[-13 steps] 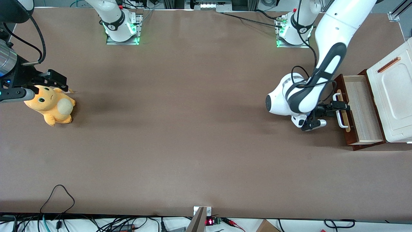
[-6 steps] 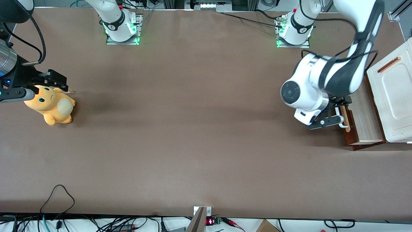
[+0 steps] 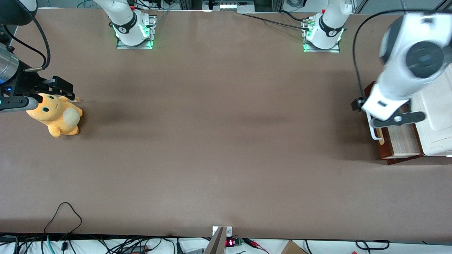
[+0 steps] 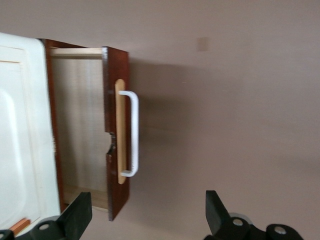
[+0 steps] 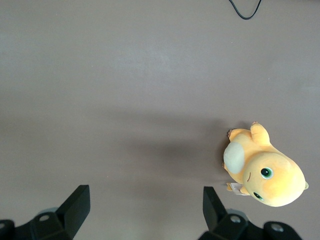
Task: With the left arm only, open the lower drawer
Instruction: 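Open the left gripper and lift it away from the handle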
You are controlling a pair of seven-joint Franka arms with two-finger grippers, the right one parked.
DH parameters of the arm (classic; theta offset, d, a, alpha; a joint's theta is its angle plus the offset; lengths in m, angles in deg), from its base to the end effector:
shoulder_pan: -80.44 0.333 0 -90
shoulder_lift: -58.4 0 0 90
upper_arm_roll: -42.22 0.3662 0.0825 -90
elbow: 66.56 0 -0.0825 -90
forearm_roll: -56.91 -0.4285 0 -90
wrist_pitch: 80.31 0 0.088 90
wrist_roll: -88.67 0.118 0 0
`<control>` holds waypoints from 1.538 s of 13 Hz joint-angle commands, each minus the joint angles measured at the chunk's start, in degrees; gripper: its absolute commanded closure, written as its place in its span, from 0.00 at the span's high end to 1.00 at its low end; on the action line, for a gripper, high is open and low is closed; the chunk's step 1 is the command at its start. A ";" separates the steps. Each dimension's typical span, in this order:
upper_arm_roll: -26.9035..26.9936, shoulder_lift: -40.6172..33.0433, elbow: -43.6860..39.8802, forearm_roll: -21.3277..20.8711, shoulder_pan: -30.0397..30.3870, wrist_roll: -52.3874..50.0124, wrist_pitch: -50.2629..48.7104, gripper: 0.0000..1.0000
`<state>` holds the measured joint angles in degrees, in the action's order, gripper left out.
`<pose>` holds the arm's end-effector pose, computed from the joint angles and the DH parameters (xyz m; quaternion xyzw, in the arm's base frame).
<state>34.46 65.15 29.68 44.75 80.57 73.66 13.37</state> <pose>0.6272 -0.0562 0.5431 -0.9909 -0.0484 0.0595 0.1107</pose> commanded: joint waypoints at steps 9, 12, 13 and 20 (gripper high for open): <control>6.18 -5.78 2.37 8.37 -1.80 15.44 2.92 1.00; 6.36 -5.78 2.28 12.04 -1.71 15.98 3.01 1.00; 6.97 -5.87 2.28 13.11 -1.54 16.50 3.01 1.00; 7.15 -5.69 1.67 13.47 -1.53 17.30 3.18 1.00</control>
<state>40.96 60.89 30.49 57.02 79.40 89.23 15.98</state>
